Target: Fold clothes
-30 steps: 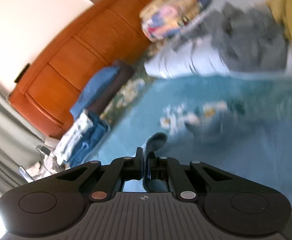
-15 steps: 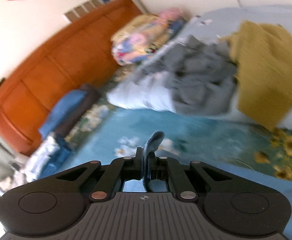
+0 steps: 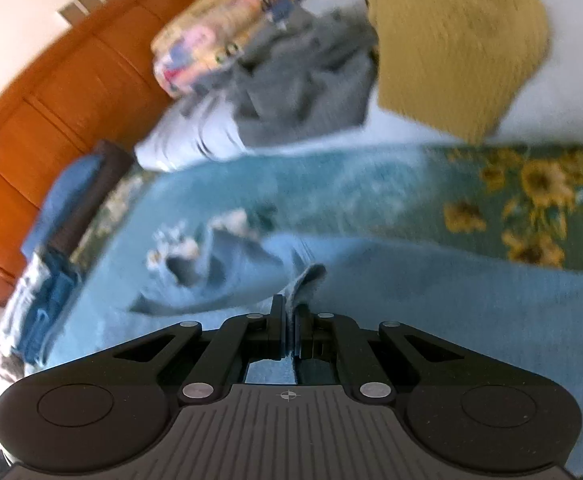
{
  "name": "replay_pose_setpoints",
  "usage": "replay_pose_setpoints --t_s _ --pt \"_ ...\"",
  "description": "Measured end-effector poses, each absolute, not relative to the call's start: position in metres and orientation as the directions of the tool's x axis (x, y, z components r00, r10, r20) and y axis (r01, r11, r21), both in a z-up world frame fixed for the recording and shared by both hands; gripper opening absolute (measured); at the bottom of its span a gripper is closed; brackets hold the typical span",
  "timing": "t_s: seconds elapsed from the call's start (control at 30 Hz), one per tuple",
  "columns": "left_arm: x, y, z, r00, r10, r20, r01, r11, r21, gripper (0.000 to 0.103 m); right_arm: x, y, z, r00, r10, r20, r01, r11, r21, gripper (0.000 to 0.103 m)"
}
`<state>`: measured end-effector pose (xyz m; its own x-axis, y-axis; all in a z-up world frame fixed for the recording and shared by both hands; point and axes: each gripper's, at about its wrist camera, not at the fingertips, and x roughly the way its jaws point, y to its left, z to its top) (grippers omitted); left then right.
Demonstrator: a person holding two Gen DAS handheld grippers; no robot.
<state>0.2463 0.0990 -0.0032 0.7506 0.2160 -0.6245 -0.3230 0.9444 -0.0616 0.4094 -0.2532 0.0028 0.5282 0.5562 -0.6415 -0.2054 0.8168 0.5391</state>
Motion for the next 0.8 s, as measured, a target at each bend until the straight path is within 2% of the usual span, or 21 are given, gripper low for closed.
replay_pose_setpoints --t_s 0.1,0.23,0.53,0.63,0.7,0.8 --pt "0.248 0.099 -0.006 0.739 0.215 -0.638 -0.323 0.945 -0.055 0.066 0.414 -0.252 0.003 0.525 0.550 -0.650 -0.213 0.823 0.526 0.003" --pt "0.247 0.098 -0.010 0.734 0.219 -0.643 -0.319 0.947 -0.042 0.067 0.418 -0.248 -0.017 0.483 0.510 -0.712 -0.173 0.852 0.494 0.003" --pt "0.249 0.102 -0.009 0.724 0.202 -0.660 -0.301 0.953 -0.038 0.070 0.421 -0.244 -0.021 0.463 0.488 -0.740 -0.150 0.866 0.477 0.003" --pt "0.239 0.105 0.000 0.723 0.182 -0.667 -0.292 0.955 -0.057 0.070 0.414 -0.245 -0.005 0.473 0.492 -0.731 -0.175 0.866 0.469 0.010" --pt "0.229 0.108 0.005 0.726 0.171 -0.666 -0.298 0.951 -0.080 0.074 0.405 -0.252 0.009 0.503 0.494 -0.709 -0.183 0.863 0.471 0.027" --pt "0.213 0.113 0.013 0.730 0.155 -0.666 -0.306 0.945 -0.115 0.075 0.382 -0.276 0.026 0.559 0.507 -0.656 -0.172 0.845 0.507 0.032"
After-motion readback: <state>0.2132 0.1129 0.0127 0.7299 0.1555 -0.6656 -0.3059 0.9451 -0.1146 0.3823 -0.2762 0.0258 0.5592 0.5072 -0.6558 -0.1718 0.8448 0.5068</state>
